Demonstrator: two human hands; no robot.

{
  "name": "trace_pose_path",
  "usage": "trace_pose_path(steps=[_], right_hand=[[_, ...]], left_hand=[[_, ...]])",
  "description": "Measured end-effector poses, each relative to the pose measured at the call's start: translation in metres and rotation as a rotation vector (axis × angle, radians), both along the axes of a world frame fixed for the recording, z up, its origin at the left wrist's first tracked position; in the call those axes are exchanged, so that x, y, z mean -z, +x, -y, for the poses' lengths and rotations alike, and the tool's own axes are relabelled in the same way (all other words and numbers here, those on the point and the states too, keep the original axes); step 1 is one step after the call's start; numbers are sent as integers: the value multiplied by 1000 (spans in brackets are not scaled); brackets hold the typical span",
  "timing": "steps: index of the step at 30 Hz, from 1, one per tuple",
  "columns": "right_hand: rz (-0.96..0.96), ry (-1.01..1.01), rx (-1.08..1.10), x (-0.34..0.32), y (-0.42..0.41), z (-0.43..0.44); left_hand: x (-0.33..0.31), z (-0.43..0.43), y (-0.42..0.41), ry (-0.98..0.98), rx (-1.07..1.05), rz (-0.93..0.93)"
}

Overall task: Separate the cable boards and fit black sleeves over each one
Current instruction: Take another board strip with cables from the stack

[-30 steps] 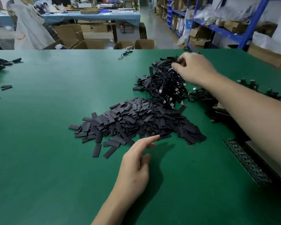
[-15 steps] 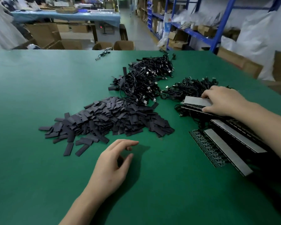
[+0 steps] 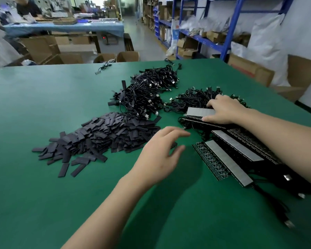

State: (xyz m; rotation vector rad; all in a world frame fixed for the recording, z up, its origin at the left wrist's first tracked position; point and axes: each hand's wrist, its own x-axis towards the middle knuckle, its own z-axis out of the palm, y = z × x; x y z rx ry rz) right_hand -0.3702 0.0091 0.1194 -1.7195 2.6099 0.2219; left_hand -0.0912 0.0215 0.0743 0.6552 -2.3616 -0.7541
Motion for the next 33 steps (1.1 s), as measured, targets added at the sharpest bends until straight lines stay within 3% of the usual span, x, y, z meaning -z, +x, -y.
trace_pose_path(steps=[3,9,15,21,28,30,33], right_hand=[[31,-33,1,1,-5,5],[110,-146,-28,-2,-20,12],[212,-229,-26,-13,-31,13],[365,-338,16,-24,-43,5],[381,-504,-19,-81,-46,5],[379,-531,-45,-101,-41,3],[418,-596,-111,-124,-27,-2]], left_hand=[[-17,11,-54,-94,-25,50],[-8,33,-130,-124,-71,329],[12,38,-155,-211,-36,490],[-3,48,-165,-143,-10,625],[0,50,-169,-115,-71,536],[0,50,-168,18,-83,369],[-11,44,-158,372,-115,-106]])
